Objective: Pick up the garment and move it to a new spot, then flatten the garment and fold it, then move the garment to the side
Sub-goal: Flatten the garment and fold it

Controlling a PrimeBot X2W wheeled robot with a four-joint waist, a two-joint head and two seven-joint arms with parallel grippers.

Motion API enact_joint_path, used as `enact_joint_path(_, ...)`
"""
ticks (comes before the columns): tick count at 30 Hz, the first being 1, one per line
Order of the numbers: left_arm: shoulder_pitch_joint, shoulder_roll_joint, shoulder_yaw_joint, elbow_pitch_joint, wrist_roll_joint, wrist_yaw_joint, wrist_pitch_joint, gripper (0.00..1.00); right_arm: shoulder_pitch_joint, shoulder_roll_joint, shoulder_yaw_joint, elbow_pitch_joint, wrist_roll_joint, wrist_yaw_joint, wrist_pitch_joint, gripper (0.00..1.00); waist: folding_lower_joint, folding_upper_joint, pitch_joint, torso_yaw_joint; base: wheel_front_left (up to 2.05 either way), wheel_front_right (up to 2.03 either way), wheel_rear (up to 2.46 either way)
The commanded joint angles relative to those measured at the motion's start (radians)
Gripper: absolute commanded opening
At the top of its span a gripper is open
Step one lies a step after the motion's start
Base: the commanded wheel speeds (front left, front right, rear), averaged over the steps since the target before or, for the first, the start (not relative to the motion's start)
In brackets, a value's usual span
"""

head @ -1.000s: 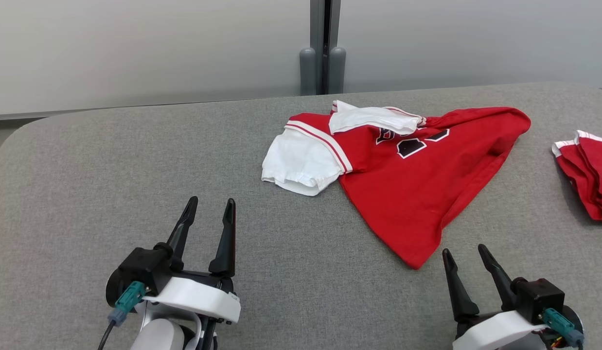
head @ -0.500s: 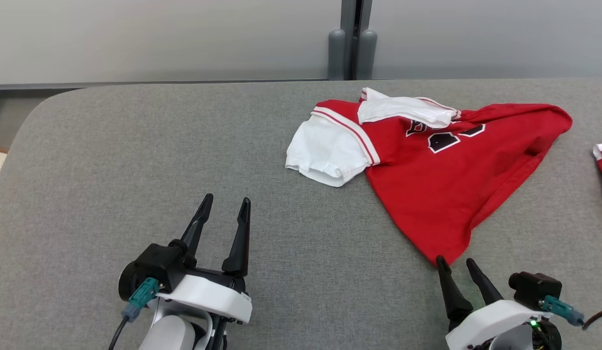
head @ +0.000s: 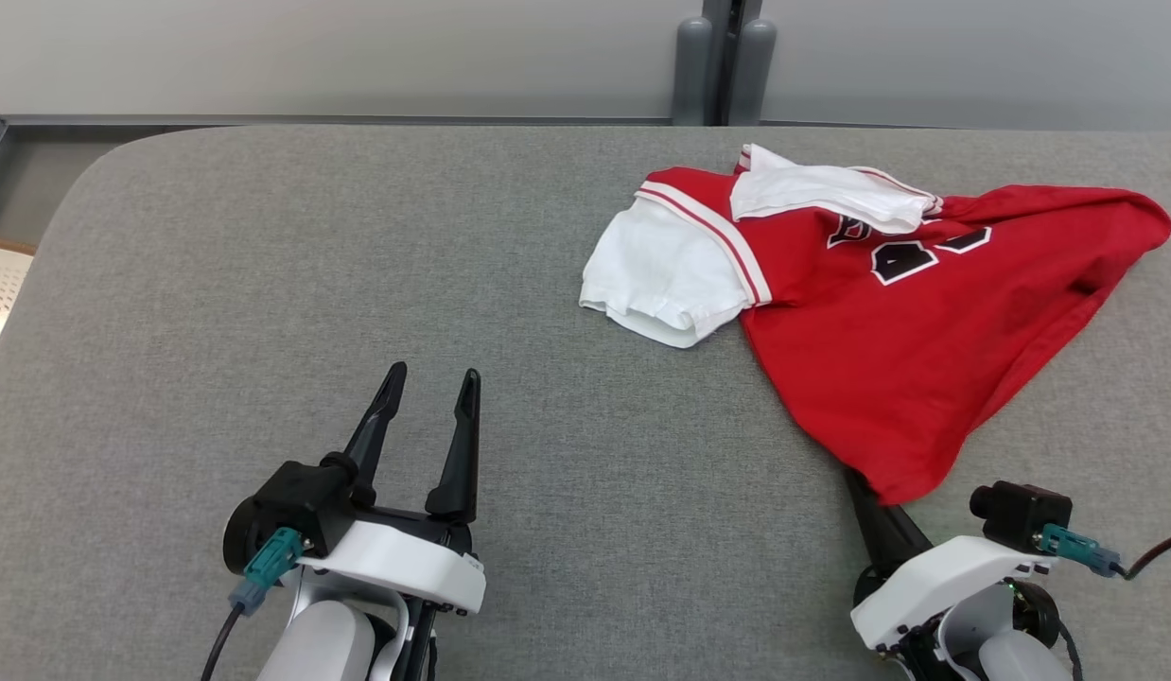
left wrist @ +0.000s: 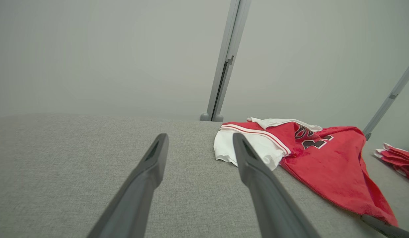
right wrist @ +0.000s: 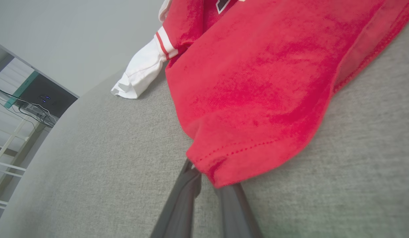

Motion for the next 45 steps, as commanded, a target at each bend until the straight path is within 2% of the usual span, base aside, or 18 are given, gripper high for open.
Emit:
enact_joint_path(1, -0.016, 0.003, 0.005, -0.001, 0.006, 0.001, 0.000, 1.00, 0.000, -0.011, -0.002, 0.002, 0.008, 0.000, -0.010, 0.00, 0.0000, 0.0000, -0.002, -0.009, 0.00, 0.00, 0.00)
enact_joint_path(10, -0.027, 0.004, 0.021, 0.005, 0.026, -0.011, 0.000, 1.00, 0.033, -0.060, 0.002, -0.043, 0.020, 0.000, -0.077, 0.00, 0.0000, 0.0000, -0.006, -0.090, 0.00, 0.00, 0.00)
enact_joint_path(16, -0.048, 0.004, 0.033, 0.025, 0.043, -0.027, 0.000, 1.00, 0.056, -0.110, 0.011, -0.081, -0.064, 0.000, -0.085, 0.00, 0.0000, 0.0000, 0.001, -0.168, 0.00, 0.00, 0.00)
enact_joint_path(21, -0.088, 0.004, 0.025, 0.079, 0.036, -0.043, 0.000, 1.00, 0.075, -0.149, -0.006, -0.090, -0.157, 0.000, -0.040, 0.00, 0.0000, 0.0000, 0.017, -0.224, 0.00, 0.00, 0.00)
enact_joint_path(26, -0.177, 0.004, 0.019, 0.220, 0.002, -0.059, 0.000, 1.00, 0.064, -0.150, -0.057, -0.093, -0.224, 0.000, -0.025, 0.00, 0.0000, 0.0000, 0.040, -0.262, 0.00, 0.00, 0.00)
enact_joint_path(31, -0.303, 0.004, 0.041, 0.407, -0.021, -0.048, 0.000, 1.00, 0.044, -0.134, -0.089, -0.094, -0.273, 0.000, -0.030, 0.00, 0.0000, 0.0000, 0.071, -0.286, 0.00, 0.00, 0.00)
enact_joint_path(39, -0.501, 0.033, 0.015, 0.699, 0.032, -0.025, 0.037, 1.00, 0.012, -0.101, -0.106, -0.083, -0.337, 0.000, -0.049, 0.00, 0.0000, 0.0000, 0.124, -0.318, 0.00, 0.00, 0.00)
enact_joint_path(45, -0.577, 0.050, 0.000, 0.816, 0.054, -0.004, 0.027, 1.00, -0.005, -0.073, -0.102, -0.071, -0.351, 0.000, -0.064, 0.00, 0.0000, 0.0000, 0.146, -0.336, 0.00, 0.00, 0.00)
